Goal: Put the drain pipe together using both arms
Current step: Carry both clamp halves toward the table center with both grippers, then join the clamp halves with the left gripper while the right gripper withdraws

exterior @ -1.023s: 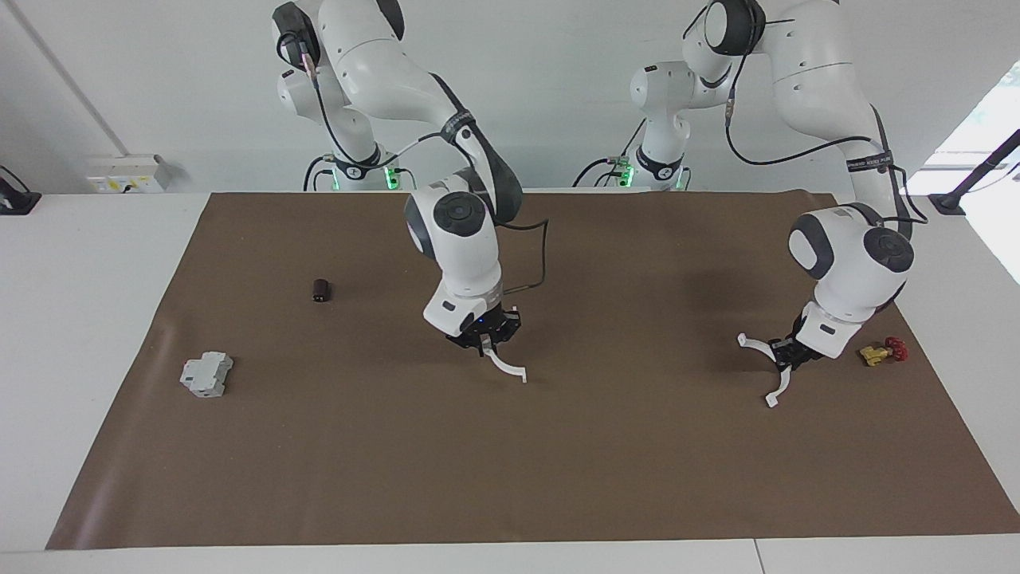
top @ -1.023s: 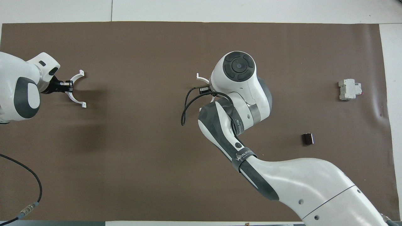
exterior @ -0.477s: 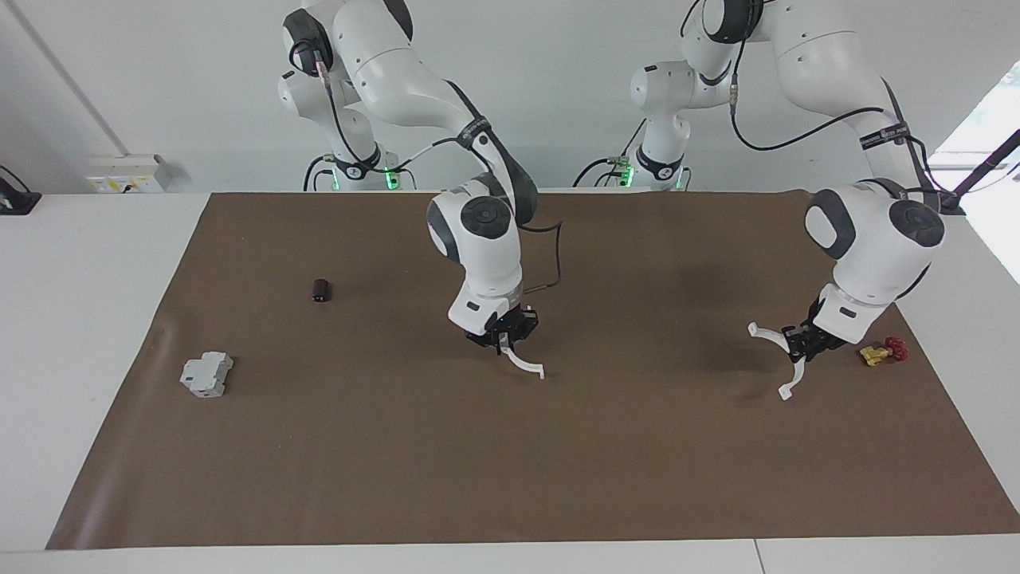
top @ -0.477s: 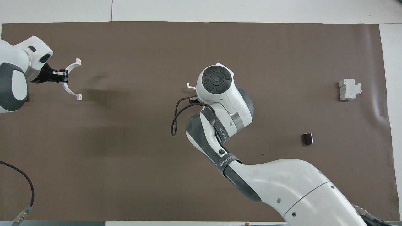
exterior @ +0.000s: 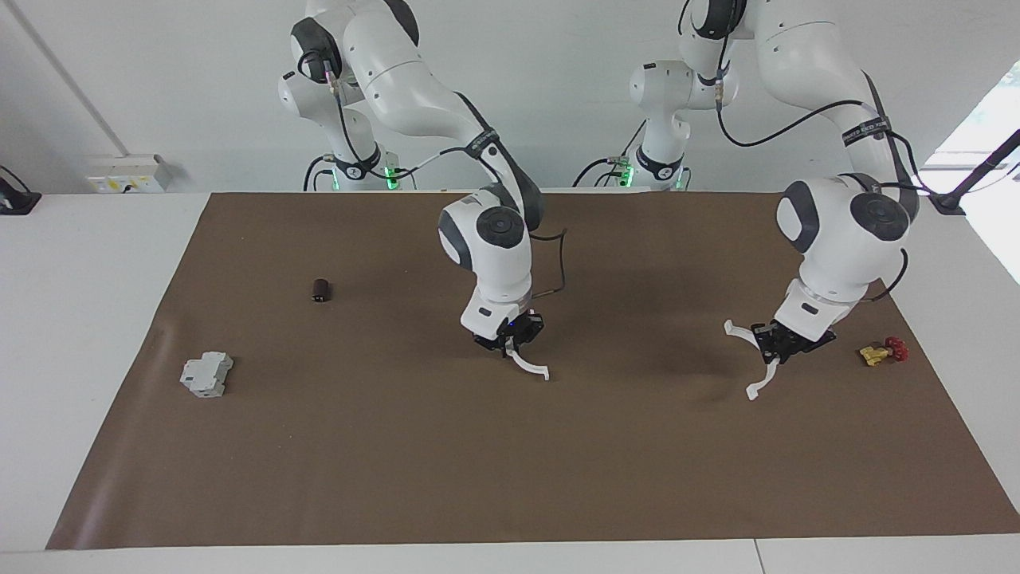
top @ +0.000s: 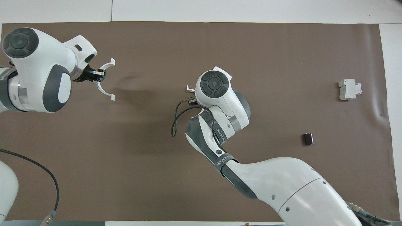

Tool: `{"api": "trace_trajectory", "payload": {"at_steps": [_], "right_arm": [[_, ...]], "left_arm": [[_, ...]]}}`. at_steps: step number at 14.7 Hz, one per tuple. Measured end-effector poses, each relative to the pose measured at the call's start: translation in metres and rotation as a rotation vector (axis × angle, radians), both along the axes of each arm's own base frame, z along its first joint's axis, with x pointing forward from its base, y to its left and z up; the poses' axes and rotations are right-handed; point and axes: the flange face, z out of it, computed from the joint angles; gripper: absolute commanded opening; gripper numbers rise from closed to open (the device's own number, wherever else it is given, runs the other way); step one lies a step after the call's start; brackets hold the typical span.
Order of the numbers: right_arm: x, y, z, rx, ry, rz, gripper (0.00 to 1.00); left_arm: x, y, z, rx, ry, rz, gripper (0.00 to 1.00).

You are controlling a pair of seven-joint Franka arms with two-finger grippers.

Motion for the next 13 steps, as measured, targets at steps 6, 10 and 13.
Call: {"api": "trace_trajectory", "payload": {"at_steps": [6,10,13], "right_arm": [[0.026,-0.035,0.028,0.001,-0.050,-0.033,1.00],[0.057,-0.164,0.116,-0.040,-0.017,-0.080,1.00],[0.045,-0.232,0.175,-0.064,0.046,-0.107,1.00]], "left_arm": [[-0.025,-0.125,-0.018,0.024,0.020,0.030,0.00],[-0.038,-0.168,-0.039,0.047,0.023,0.021,0.00],[-0.047,-0.193,-0.052,0.042,0.015,0.031,0.00]]}}
